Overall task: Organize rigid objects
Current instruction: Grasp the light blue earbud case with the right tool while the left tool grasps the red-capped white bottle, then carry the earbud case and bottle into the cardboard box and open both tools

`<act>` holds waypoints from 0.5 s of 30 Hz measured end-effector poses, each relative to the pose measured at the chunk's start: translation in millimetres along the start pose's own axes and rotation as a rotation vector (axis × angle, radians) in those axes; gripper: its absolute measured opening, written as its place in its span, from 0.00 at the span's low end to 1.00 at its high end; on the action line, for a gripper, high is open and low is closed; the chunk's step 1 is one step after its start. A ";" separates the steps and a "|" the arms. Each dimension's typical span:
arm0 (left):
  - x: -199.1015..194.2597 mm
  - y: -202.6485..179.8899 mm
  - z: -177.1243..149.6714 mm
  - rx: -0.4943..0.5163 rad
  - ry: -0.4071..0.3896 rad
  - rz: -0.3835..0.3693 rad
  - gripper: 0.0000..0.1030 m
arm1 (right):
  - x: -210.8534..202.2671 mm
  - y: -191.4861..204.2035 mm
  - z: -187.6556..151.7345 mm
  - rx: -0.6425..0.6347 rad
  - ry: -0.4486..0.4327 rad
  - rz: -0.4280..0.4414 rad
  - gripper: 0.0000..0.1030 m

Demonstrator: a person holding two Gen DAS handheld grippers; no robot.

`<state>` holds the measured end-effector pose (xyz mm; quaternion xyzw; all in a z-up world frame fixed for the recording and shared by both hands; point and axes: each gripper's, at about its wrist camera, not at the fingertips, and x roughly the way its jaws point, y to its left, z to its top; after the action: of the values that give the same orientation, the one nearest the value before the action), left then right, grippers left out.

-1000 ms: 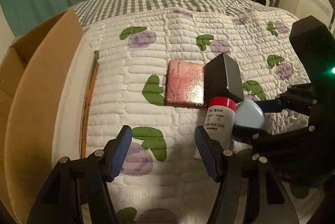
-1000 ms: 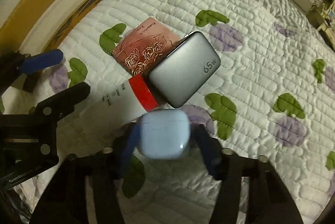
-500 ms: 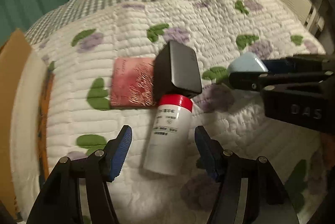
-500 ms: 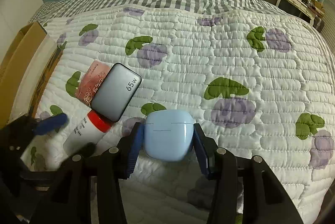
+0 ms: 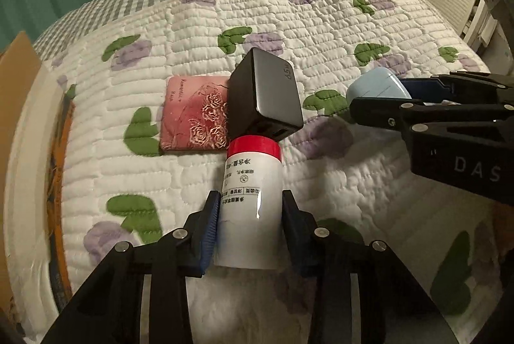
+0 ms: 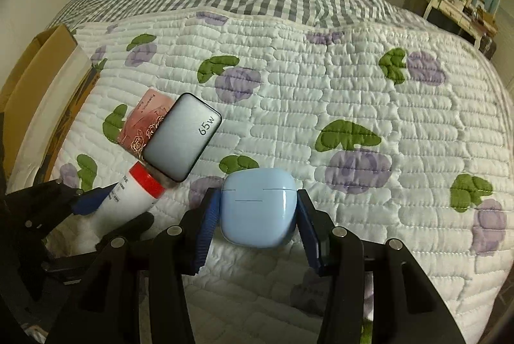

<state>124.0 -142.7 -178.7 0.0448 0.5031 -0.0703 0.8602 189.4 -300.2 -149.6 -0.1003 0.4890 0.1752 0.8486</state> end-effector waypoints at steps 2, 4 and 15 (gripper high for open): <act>-9.9 3.1 -0.4 -0.010 -0.011 0.005 0.36 | -7.3 3.7 -1.6 -0.018 -0.018 -0.018 0.46; -22.9 7.1 -1.3 -0.017 -0.028 0.004 0.36 | -15.9 8.0 -2.3 -0.034 -0.038 -0.029 0.46; -129.1 46.1 1.6 -0.064 -0.197 0.000 0.36 | -92.0 50.7 1.3 -0.069 -0.144 -0.071 0.46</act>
<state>70.6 -87.7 -65.1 0.0099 0.4182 -0.0584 0.9064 128.0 -271.5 -69.3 -0.1339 0.4163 0.1686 0.8833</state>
